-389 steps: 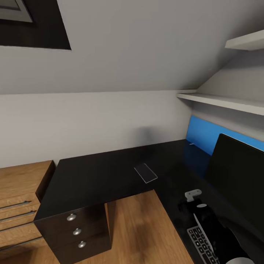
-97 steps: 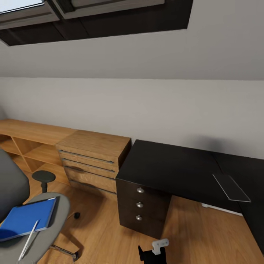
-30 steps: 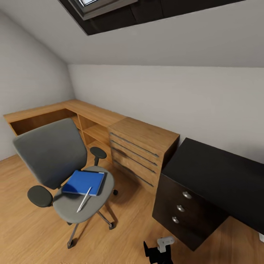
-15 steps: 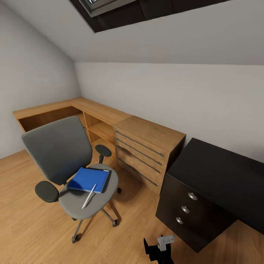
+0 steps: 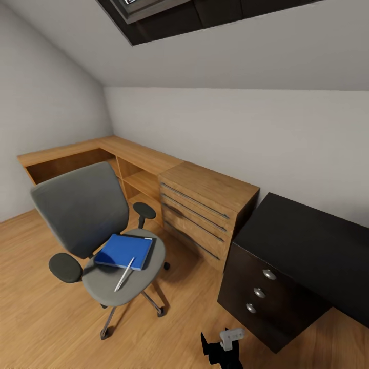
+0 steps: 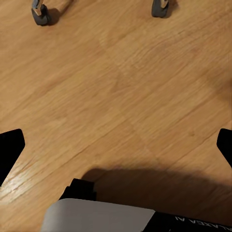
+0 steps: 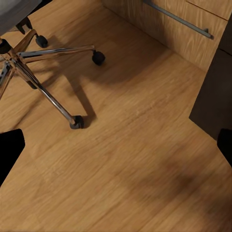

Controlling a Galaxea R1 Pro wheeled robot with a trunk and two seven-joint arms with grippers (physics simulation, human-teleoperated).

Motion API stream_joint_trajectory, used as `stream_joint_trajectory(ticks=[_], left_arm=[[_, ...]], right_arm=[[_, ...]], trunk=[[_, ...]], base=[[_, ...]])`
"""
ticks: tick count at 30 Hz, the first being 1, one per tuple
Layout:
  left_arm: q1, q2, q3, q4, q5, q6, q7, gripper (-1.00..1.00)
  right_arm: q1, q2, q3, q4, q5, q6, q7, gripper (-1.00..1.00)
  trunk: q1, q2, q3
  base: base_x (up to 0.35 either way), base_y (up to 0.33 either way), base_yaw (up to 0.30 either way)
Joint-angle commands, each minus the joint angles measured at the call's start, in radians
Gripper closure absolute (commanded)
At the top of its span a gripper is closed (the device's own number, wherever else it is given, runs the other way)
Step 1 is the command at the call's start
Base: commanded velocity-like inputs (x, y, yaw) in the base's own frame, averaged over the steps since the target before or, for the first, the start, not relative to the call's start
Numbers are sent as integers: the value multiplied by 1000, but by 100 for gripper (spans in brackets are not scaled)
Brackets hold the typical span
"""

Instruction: In the bedroom, organize the workspace by keeping the computer under the desk, ensuring the monitor is on the desk, placing the keyboard on the desk next to the monitor, placing the mouse on the desk next to the keyboard, moving the folder from the swivel chair onto the desk next to the mouse, stacking the notebook on top of the folder with the pen on top of the notebook, and positioning the swivel chair next to the desk.

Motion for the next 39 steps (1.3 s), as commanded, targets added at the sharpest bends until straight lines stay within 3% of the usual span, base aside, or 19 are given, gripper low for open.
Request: stream_joint_trajectory(ticks=[1,6,20,29,39], left_arm=[[-1,0,-9,1,7,-3,2,-100],[-1,40,-7,1,10,-6,5,-100],[-1,43,-7,1,11,-7,3,-100],[-1,43,-7,1,11,-6,2,-100],[-1,43,-6,1,11,-6,2,-100]], right_arm=[[-1,0,4,1,0,-3,0,-100],[-1,1,3,2,-1,-3,0,-100],[-1,1,6,2,0,-3,0,-100],[-1,1,5,2,0,-3,0,-100],[-1,3,5,4,-1,-3,0,-100]], trunk=[[0,0,-1],[0,0,0],[0,0,9],[0,0,9],[0,0,20]], base=[[0,0,0],[0,0,-22],[0,186,-157],[0,286,-17],[0,33,51]])
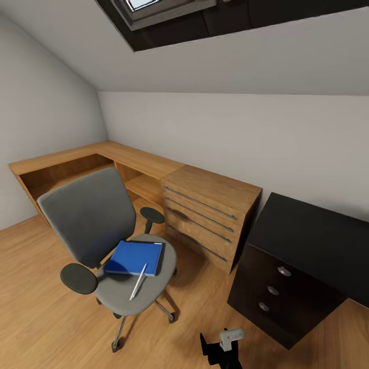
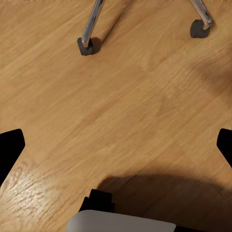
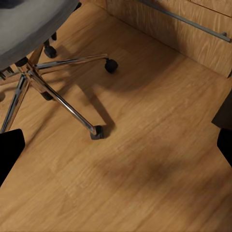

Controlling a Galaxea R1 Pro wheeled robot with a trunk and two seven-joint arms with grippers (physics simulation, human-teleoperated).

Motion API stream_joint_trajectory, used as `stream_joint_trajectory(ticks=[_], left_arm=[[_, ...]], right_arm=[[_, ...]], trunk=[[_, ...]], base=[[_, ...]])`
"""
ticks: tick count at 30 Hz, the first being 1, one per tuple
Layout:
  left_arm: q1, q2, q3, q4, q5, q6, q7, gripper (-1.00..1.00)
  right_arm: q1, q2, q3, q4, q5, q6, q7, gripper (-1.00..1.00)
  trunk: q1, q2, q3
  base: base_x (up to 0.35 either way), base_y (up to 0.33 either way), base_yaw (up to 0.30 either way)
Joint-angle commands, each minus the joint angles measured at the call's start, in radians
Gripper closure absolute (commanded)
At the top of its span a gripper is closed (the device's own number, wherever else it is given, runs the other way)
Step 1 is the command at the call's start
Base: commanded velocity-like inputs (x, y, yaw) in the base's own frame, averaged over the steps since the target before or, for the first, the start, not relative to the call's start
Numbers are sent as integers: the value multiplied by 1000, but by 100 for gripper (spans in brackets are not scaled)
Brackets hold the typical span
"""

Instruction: In the bedroom, organize the workspace by keeping the computer under the desk, ensuring the monitor is on the desk, placing the keyboard on the desk next to the monitor, placing the mouse on the desk next to the keyboard, moving the folder from the swivel chair onto the desk next to the mouse, stacking the notebook on top of the folder with the pen on top of the notebook, and positioning the swivel chair next to the desk.

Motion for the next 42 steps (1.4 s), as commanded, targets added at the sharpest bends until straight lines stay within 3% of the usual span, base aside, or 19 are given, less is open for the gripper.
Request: stream_joint_trajectory(ticks=[1,13,32,38,41,42], left_arm=[[0,0,-8,0,7,-2,1,-100],[0,0,-9,0,7,-2,-1,-100],[0,1,-7,0,7,-3,-3,-100],[0,2,-7,0,7,-4,-3,-100],[0,5,-7,0,7,-4,-2,-100],[0,6,-7,0,7,-4,-2,-100]], right_arm=[[-1,0,2,1,0,-3,0,-100],[-1,0,1,1,-1,-3,0,-100],[-1,-2,0,0,-2,2,-4,-100],[-1,2,-2,-13,-4,28,-97,-100],[-2,3,-2,-92,-3,118,-172,-100],[-2,3,-2,-140,-4,179,-188,-100]], trunk=[[0,0,1],[0,0,16],[0,0,17],[0,0,17],[0,0,17],[0,0,17]], base=[[0,3,10],[0,32,2],[0,299,0],[0,102,0],[0,22,0],[0,10,0]])
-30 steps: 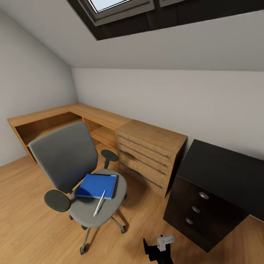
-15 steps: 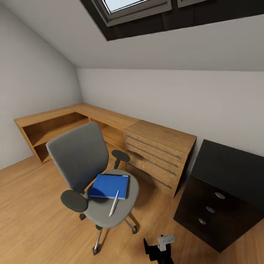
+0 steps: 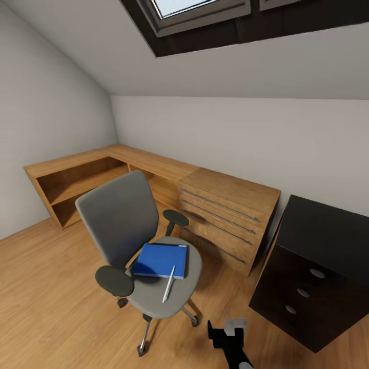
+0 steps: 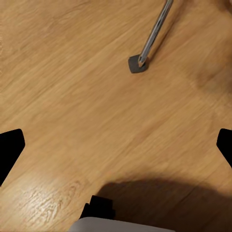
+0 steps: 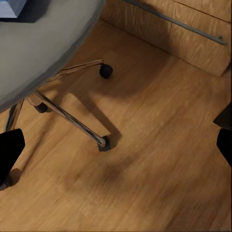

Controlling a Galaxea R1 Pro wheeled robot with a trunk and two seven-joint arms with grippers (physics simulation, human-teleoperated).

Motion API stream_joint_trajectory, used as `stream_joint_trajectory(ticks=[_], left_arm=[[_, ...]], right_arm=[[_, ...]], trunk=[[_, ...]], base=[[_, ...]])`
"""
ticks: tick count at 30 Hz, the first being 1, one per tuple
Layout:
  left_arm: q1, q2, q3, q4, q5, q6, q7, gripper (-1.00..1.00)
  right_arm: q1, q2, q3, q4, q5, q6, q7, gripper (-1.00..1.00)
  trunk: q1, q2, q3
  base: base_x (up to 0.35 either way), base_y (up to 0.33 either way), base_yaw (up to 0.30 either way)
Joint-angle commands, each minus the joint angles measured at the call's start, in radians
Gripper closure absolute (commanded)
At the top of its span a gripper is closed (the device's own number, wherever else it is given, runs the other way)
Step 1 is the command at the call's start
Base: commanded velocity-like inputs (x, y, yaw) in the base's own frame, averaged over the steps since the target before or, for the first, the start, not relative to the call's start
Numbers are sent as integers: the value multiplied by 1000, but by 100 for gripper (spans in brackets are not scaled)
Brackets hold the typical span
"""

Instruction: In the bedroom, organize the workspace by keeping the computer under the desk, ensuring the monitor is on the desk, placing the keyboard on the desk next to the monitor, placing the mouse on the desk next to the keyboard, moving the folder from the swivel chair onto the desk next to the mouse, stacking the notebook on top of the folder with the pen on top of the notebook, and positioning the swivel chair next to the desk.

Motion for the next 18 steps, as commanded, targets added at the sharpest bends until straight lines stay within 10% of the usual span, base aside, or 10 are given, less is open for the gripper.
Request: stream_joint_trajectory(ticks=[1,9,18], left_arm=[[0,1,-9,0,7,-2,1,-100],[0,10,-9,0,7,-2,1,-100],[0,10,-9,0,7,-2,0,-100]], right_arm=[[0,0,8,-26,-1,35,-16,-100],[-1,1,9,-258,0,350,-36,-100],[-6,32,13,-357,0,435,-32,-100]], trunk=[[0,-1,-1],[0,-1,-1],[0,-1,-1]], base=[[0,8,0],[0,3,0],[0,188,0]])
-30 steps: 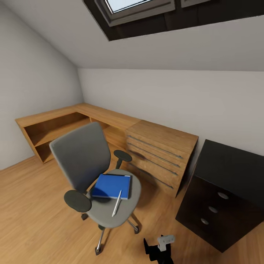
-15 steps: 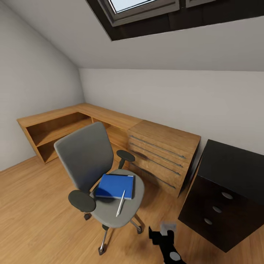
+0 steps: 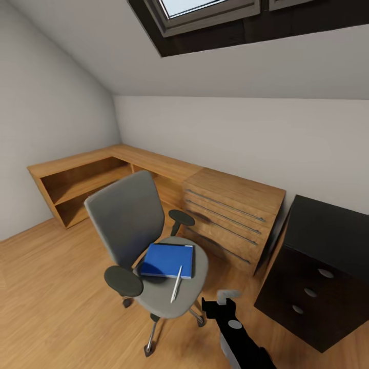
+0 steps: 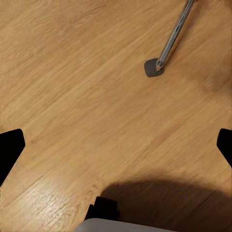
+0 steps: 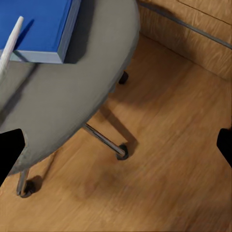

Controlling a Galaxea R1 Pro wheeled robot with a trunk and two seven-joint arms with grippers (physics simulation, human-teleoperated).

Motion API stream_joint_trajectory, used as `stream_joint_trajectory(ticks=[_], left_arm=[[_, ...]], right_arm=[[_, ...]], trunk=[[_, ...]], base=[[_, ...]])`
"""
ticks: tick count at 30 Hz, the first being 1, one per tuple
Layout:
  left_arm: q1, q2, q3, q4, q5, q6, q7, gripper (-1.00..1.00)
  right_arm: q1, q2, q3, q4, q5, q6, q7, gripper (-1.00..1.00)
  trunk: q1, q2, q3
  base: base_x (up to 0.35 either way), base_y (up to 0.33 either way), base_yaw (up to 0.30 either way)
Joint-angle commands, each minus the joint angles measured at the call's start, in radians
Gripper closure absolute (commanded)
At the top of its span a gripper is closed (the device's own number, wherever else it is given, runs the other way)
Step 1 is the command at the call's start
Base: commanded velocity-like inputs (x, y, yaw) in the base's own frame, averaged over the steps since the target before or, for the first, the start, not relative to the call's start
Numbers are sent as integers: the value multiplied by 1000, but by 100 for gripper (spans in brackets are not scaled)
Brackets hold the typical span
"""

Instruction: In the bedroom, organize the workspace by keeping the computer under the desk, ensuring the monitor is on the desk, placing the keyboard on the desk next to the monitor, placing the mouse on the desk next to the keyboard, moving the folder from the swivel chair onto the desk next to the mouse, stacking the notebook on top of the folder with the pen on top of the notebook, and positioning the swivel chair next to the desk.

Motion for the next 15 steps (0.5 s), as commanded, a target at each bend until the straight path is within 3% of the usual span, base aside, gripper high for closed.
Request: stream_joint_trajectory(ticks=[1,6,11,15], left_arm=[[0,0,-8,-1,7,-1,1,-100],[0,0,-9,-1,7,-1,0,-100],[0,-1,-9,-2,5,-6,-1,-100],[0,-4,-8,-2,5,-7,0,-100]], right_arm=[[-1,0,4,-14,0,4,-6,-100],[-1,0,7,-76,-3,9,-2,-100],[-1,0,7,-94,-5,3,29,-100],[-1,0,5,-95,-5,-26,34,-100]], trunk=[[0,-1,-1],[0,-1,-1],[0,-1,-1],[15,-29,-13]], base=[[0,311,0],[0,257,0],[0,39,0],[0,5,0]])
